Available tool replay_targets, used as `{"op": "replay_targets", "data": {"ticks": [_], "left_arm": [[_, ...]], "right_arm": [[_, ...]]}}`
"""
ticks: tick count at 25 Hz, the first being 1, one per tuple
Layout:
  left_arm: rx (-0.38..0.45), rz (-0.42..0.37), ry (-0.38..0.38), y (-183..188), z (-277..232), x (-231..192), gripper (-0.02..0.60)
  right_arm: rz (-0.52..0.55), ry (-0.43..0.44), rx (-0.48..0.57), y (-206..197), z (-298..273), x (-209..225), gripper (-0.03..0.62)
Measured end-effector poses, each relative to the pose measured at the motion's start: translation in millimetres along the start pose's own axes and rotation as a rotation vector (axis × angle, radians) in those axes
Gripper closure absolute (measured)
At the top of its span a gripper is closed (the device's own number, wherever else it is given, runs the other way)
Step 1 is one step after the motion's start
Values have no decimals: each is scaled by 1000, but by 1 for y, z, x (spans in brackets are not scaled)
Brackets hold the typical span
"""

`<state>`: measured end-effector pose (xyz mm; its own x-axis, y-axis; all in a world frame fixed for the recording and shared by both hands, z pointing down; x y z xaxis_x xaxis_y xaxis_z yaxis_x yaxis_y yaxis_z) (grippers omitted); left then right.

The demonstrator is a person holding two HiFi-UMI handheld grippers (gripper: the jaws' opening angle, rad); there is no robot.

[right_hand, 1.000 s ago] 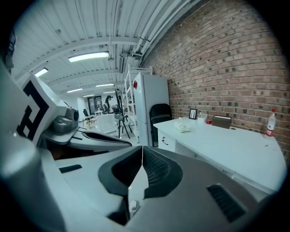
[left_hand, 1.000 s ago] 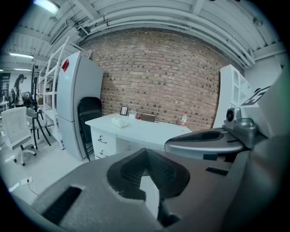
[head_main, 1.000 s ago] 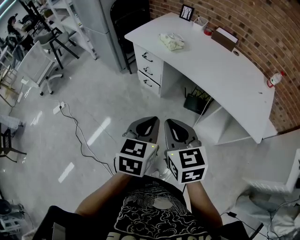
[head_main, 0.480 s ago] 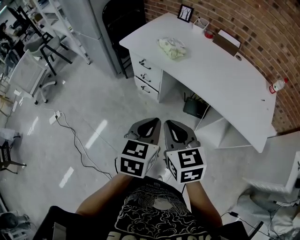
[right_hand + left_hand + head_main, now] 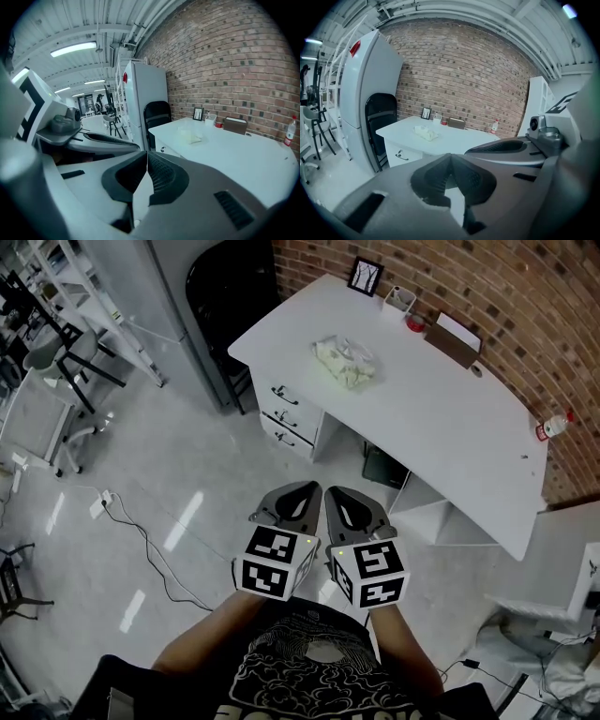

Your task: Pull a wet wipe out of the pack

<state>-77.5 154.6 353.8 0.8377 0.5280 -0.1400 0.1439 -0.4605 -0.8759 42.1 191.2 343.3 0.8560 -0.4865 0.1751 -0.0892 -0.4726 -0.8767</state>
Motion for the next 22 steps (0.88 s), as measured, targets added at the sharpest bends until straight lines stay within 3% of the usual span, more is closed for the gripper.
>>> {"op": "replay_targets", "data": {"ticks": [10, 22], "left_arm": [[24, 0, -43, 27, -22, -58, 569], [54, -12, -60, 39, -34, -82, 569]], "right_arm": [[5, -57, 14, 35, -50, -3, 576], [23, -81, 44, 49, -76, -1, 576]]}}
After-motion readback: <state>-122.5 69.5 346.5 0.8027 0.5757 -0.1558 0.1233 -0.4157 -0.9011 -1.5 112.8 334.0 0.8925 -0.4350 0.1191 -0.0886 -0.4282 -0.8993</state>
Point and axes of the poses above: the fingertips, and each gripper's own axes: z backward along the fingers, x to its right, y out of its top, the point moved 10 cm from there along z, backward along the fingers, and after that the axes turned 12 degrees about y, right-handed, at the moved point
